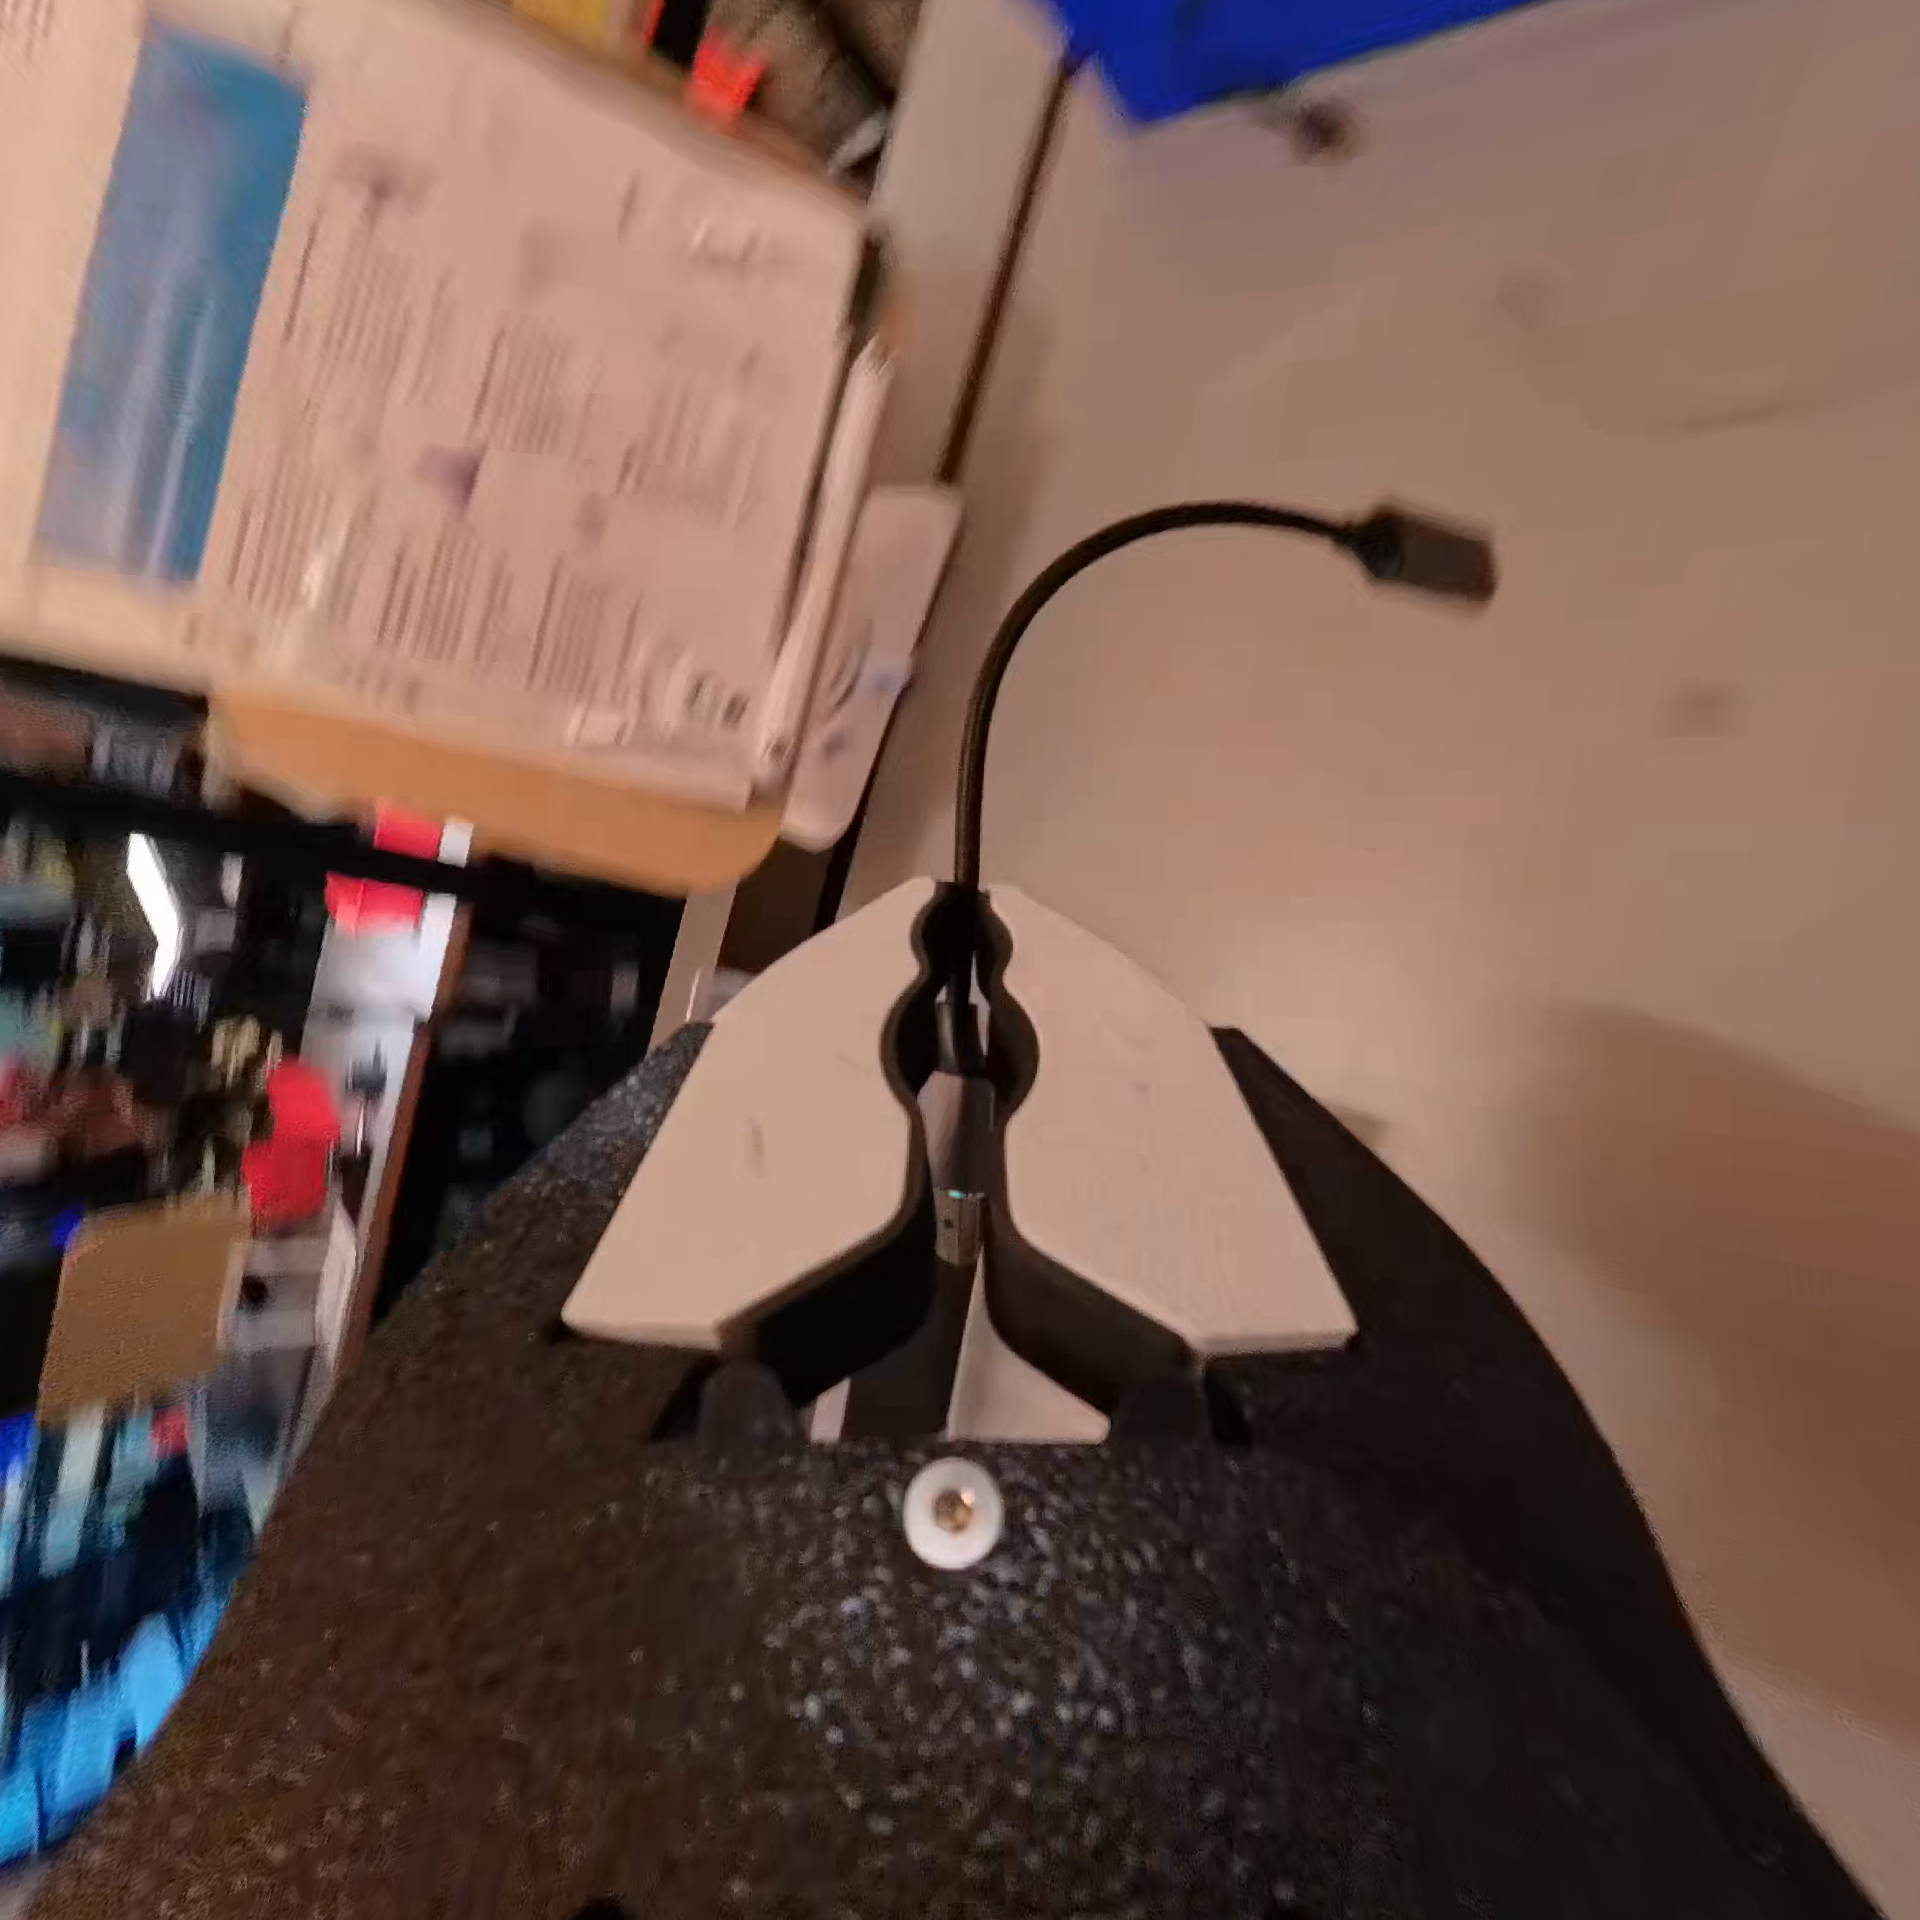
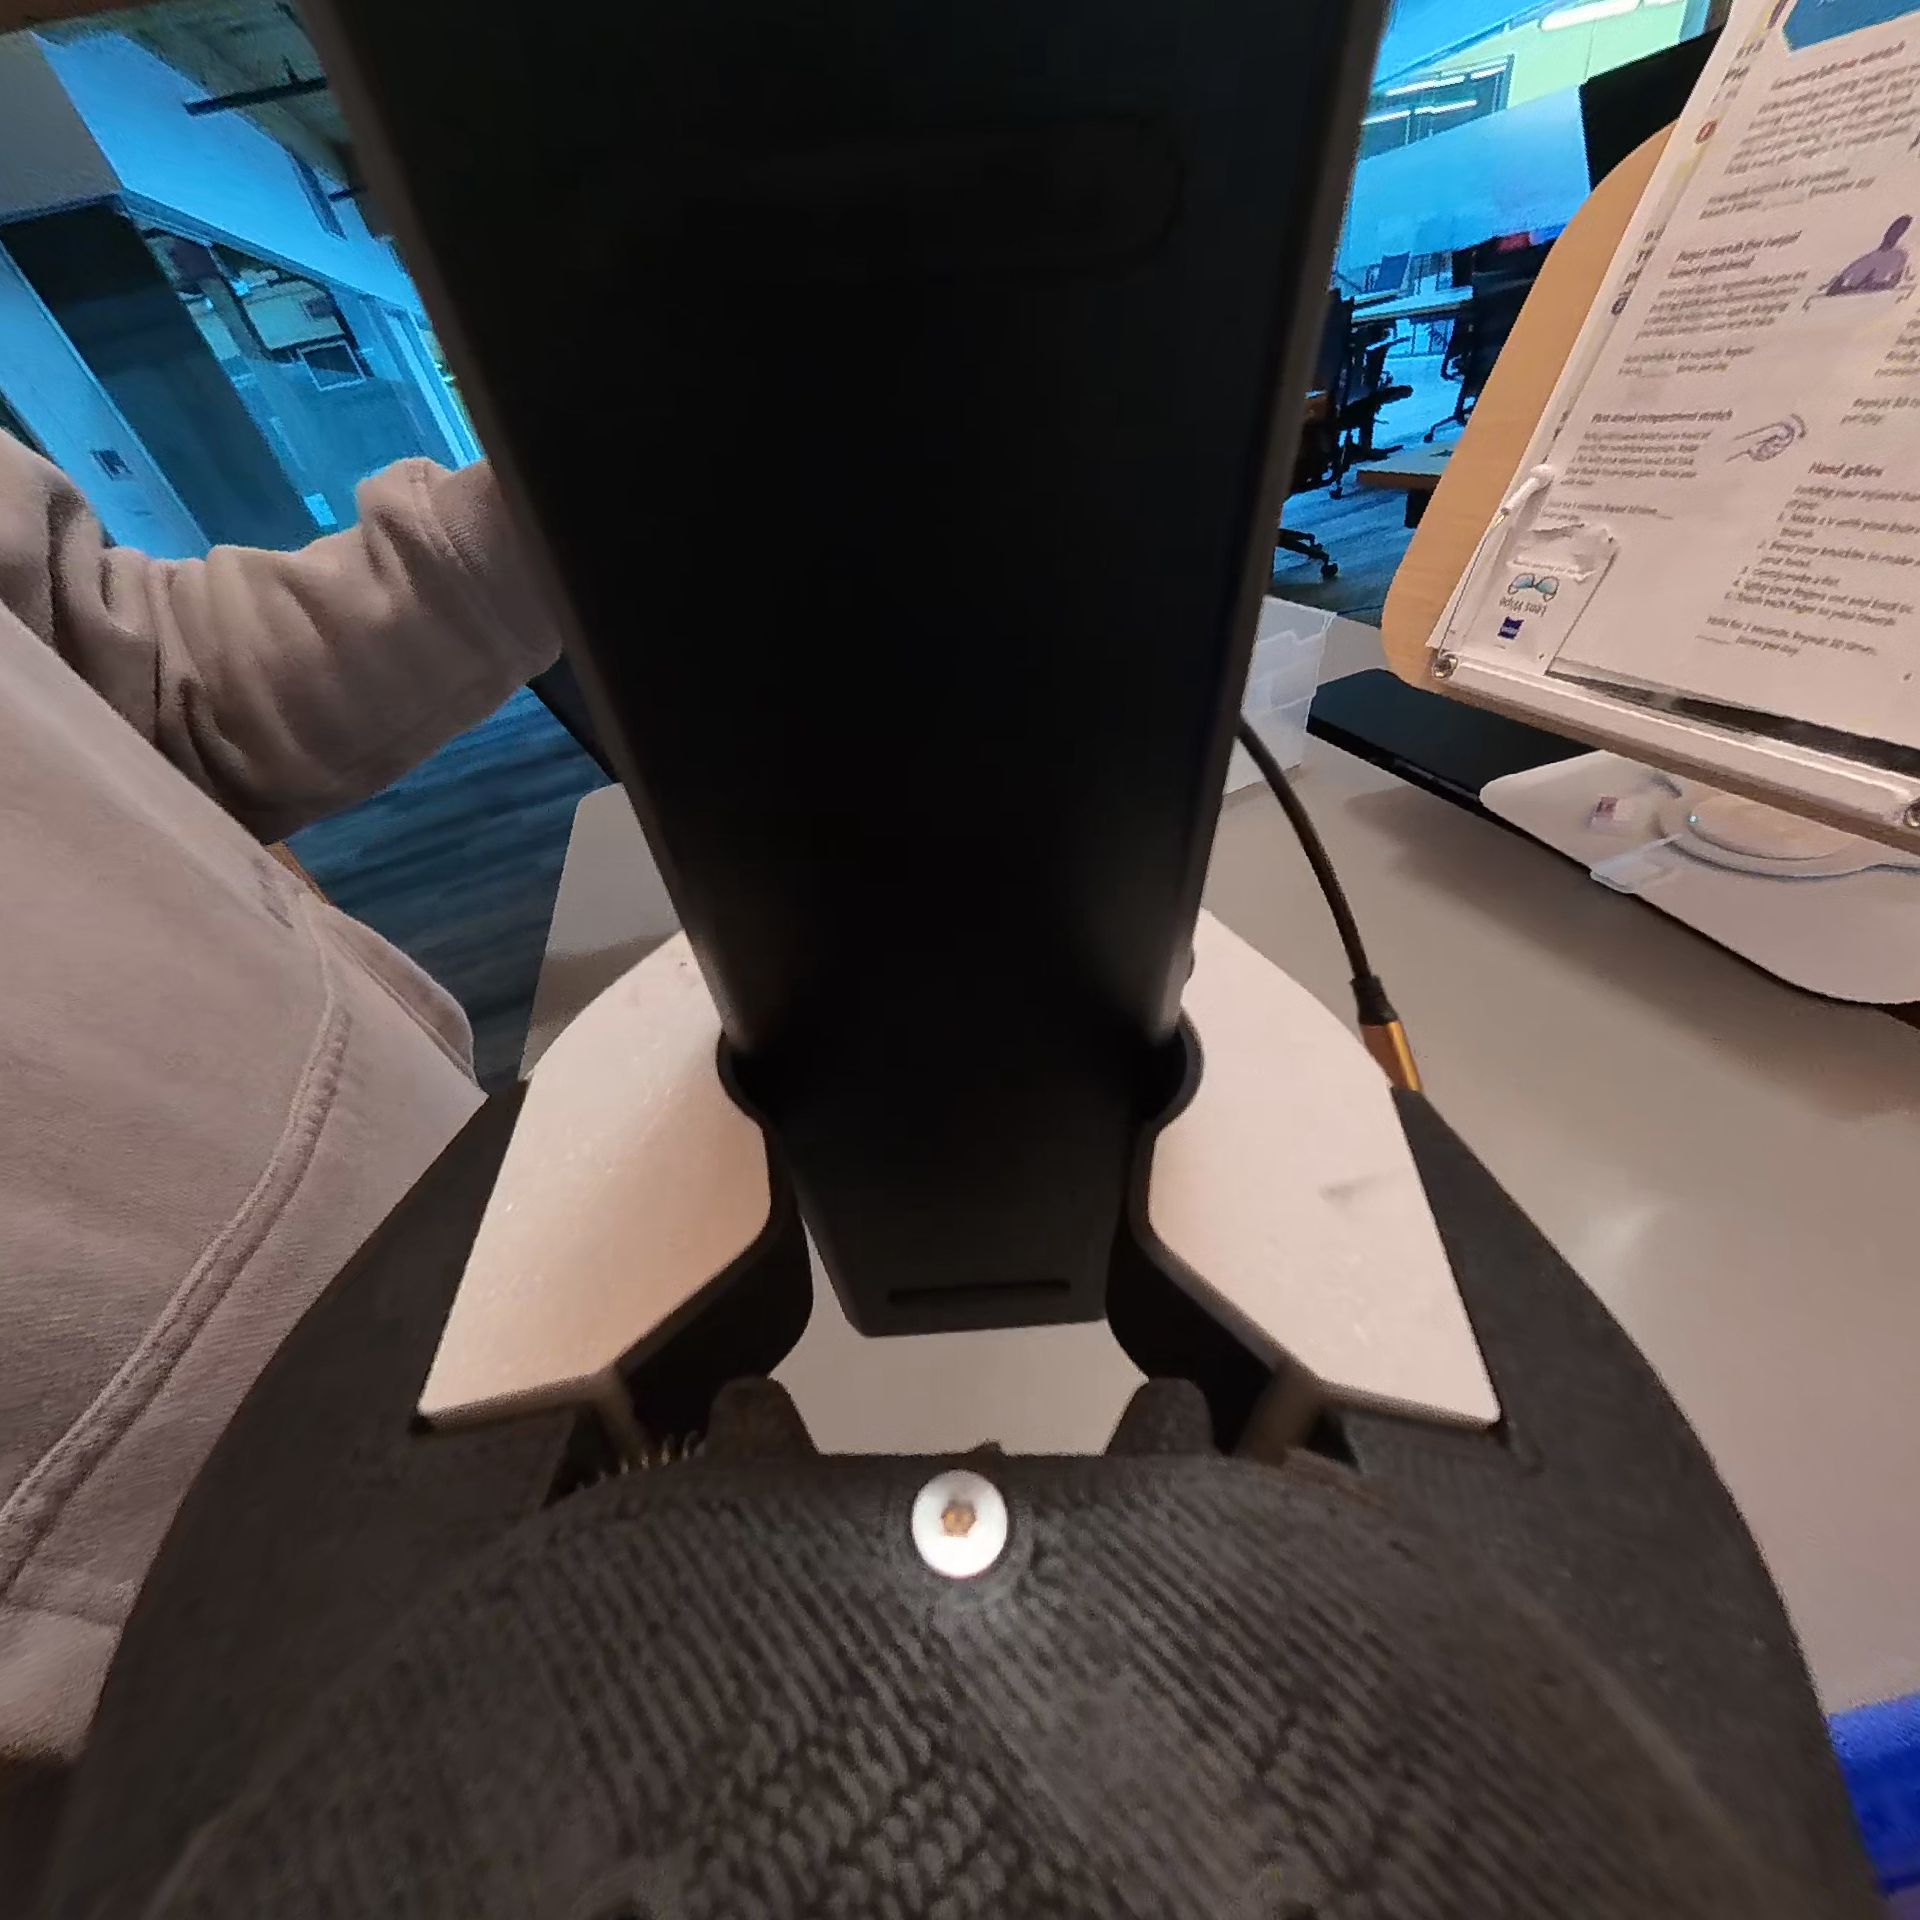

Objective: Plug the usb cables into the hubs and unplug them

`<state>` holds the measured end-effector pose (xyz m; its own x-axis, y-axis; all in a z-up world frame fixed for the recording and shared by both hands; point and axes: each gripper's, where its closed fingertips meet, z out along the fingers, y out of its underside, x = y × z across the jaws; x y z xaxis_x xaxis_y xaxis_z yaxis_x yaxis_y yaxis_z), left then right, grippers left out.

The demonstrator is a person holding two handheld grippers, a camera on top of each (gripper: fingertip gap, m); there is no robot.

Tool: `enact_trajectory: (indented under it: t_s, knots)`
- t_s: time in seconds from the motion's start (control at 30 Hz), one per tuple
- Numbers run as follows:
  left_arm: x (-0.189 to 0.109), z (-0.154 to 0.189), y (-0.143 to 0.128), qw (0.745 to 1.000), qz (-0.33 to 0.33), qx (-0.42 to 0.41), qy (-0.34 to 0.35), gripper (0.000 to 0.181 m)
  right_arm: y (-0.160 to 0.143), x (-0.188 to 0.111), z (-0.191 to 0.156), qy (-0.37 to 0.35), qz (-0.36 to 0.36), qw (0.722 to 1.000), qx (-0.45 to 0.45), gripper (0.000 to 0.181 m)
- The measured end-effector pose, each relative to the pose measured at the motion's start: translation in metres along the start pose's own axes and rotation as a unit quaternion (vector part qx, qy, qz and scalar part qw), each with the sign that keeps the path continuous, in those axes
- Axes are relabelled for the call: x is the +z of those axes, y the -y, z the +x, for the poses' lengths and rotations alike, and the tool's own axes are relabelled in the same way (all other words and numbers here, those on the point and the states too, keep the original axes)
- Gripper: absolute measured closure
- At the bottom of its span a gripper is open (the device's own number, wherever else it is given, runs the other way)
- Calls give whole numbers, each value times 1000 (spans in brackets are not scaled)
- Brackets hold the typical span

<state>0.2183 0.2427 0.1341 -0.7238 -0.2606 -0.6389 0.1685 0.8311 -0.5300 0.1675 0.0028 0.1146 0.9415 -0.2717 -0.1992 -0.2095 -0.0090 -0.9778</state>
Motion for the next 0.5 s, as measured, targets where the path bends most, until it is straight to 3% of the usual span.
enact_trajectory:
  t_s: [0.1, 0.27, 0.4, 0.5]
  knots:
    - [30, 49, 32, 994, 68, 51, -68, 179, -1, -3, 0, -3, 1, 1000, 0, 109]
    - [95, 140, 21, 985, 52, 106, -129, 178, -8, -7, -2, -8, 4, 1000, 12, 109]
    - [121, 181, 26, 985, 68, 43, -154, 178, -12, -11, -6, -11, 4, 1000, 15, 109]
    - [130, 191, 17, 985, 38, -43, -164, 154, -14, -14, -7, -16, 6, 1000, 17, 109]
